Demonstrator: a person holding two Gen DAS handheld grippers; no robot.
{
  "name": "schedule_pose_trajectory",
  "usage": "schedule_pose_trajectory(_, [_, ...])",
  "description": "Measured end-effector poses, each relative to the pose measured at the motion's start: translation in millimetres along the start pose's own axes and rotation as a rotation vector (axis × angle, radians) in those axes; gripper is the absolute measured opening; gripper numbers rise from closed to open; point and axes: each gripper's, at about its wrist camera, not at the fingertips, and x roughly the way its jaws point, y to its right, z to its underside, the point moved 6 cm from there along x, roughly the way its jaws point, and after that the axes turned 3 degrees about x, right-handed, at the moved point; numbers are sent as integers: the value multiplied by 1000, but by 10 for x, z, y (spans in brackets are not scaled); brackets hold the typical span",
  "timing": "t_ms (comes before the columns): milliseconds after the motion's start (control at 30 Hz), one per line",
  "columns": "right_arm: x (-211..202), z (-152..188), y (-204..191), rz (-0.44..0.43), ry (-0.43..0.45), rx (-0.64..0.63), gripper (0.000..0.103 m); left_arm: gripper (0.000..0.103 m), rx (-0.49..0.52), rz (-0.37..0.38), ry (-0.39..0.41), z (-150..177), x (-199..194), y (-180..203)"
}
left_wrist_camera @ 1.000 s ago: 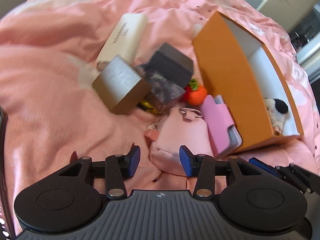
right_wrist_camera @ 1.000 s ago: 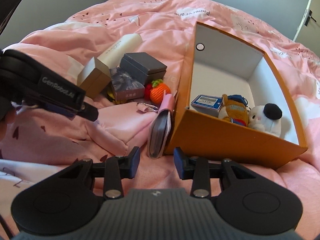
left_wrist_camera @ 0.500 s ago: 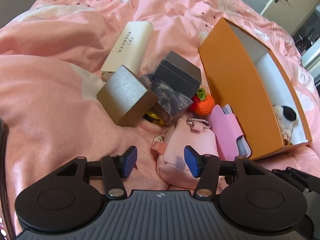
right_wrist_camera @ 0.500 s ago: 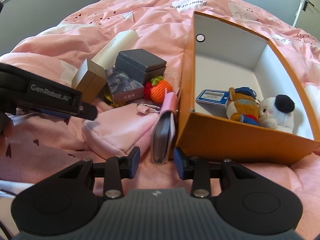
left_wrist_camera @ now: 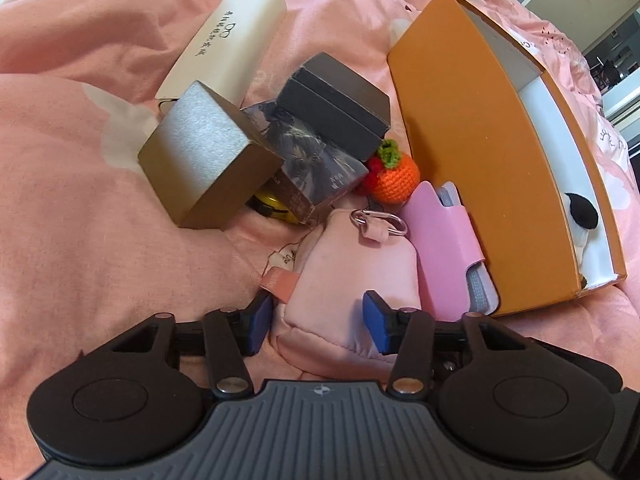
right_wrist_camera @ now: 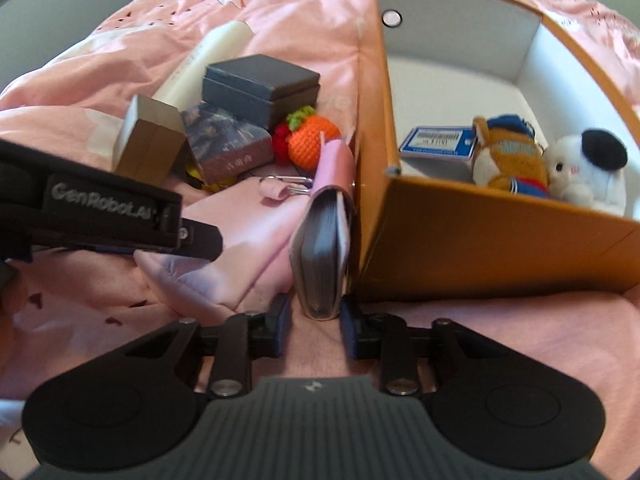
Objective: Organize objects
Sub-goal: 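Grasp the pink wallet with right tool while left grasps the pink pouch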
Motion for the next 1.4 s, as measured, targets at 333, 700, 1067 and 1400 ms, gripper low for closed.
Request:
schedule_pose_trajectory(333, [-176,30,-86,-16,49,-43,17,28,81,-67,102,49,-327,64])
schedule_pose_trajectory(700, [-614,108,-349,-168,59,-118,16,26,429,-348,219,101,-770,272])
schedule_pose_trajectory(1067, [-492,300,-132,-167,-51,-46,29,26,424,-146,198,208,-793,436])
schedule_pose_trajectory(1400, [-441,94,122,-164,-17,94,43,27,56,213,110,12,-794,210])
